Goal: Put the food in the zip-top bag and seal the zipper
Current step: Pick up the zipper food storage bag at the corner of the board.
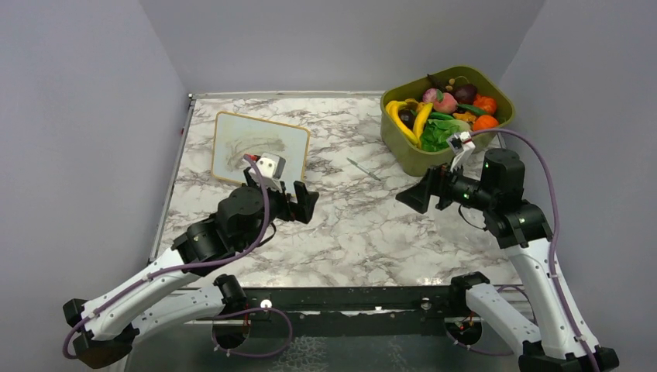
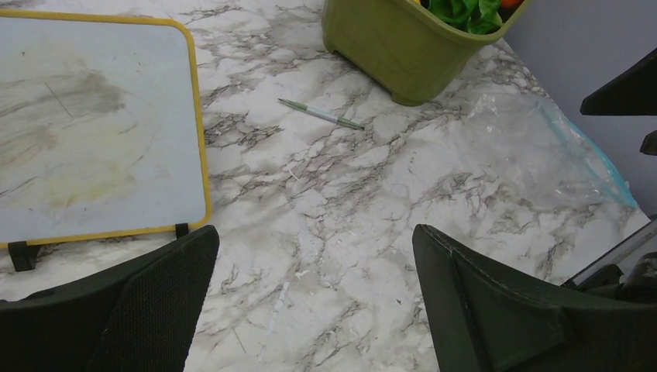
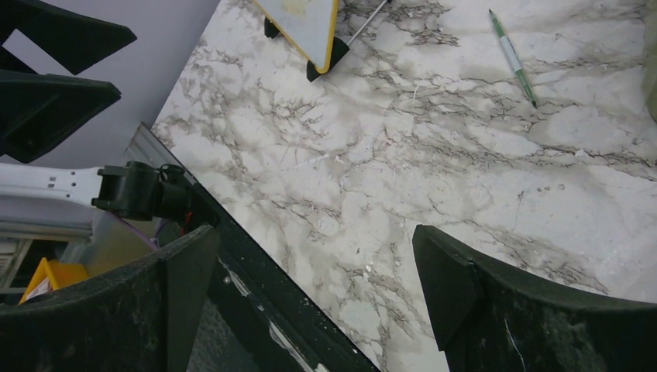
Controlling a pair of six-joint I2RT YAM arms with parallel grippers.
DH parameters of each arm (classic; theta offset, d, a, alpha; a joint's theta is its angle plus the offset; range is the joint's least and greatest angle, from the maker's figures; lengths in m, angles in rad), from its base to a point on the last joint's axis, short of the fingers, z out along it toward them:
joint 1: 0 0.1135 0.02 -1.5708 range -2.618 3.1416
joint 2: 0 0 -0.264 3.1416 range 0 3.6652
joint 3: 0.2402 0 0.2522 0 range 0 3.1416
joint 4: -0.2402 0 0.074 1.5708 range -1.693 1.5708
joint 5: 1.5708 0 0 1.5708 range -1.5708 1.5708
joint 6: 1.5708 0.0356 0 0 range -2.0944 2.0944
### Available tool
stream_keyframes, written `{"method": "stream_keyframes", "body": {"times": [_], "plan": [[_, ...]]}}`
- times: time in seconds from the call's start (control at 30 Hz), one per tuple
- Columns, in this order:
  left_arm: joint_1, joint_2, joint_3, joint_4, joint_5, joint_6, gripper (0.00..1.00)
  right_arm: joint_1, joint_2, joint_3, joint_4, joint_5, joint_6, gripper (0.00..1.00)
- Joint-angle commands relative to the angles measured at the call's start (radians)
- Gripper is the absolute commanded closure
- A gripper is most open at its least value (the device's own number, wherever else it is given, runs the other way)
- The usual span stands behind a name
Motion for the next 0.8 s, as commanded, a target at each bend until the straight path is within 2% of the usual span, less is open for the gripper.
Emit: {"method": "stream_keyframes", "body": {"times": [0.0, 0.17, 0.3, 0.47, 0.53, 0.63, 0.77], "plan": [[0.004, 0.020, -0.027, 0.132, 0.033, 0.047, 0.00, 0.019, 0.007, 0.052, 0.031, -0.007, 0.011, 0.00], [0.004, 0.013, -0.051, 0.165, 0.030, 0.036, 0.00, 0.020, 0.011, 0.043, 0.003, 0.092, 0.069, 0.00], [0.004, -0.022, -0.085, 0.187, 0.026, 0.051, 0.00, 0.020, 0.004, 0.053, -0.082, 0.355, 0.179, 0.00], [0.004, -0.062, -0.121, 0.161, 0.022, 0.070, 0.00, 0.020, 0.020, 0.040, -0.243, 0.732, 0.410, 0.00], [0.004, -0.082, -0.143, 0.154, 0.034, 0.088, 0.00, 0.020, 0.042, 0.037, -0.325, 0.835, 0.520, 0.05], [0.004, -0.108, -0.181, 0.153, 0.035, 0.112, 0.01, 0.020, 0.073, 0.021, -0.402, 0.904, 0.670, 0.13], [0.004, -0.108, -0.217, 0.155, 0.003, 0.146, 0.00, 0.020, 0.092, -0.041, -0.389, 0.949, 0.751, 0.19]]}}
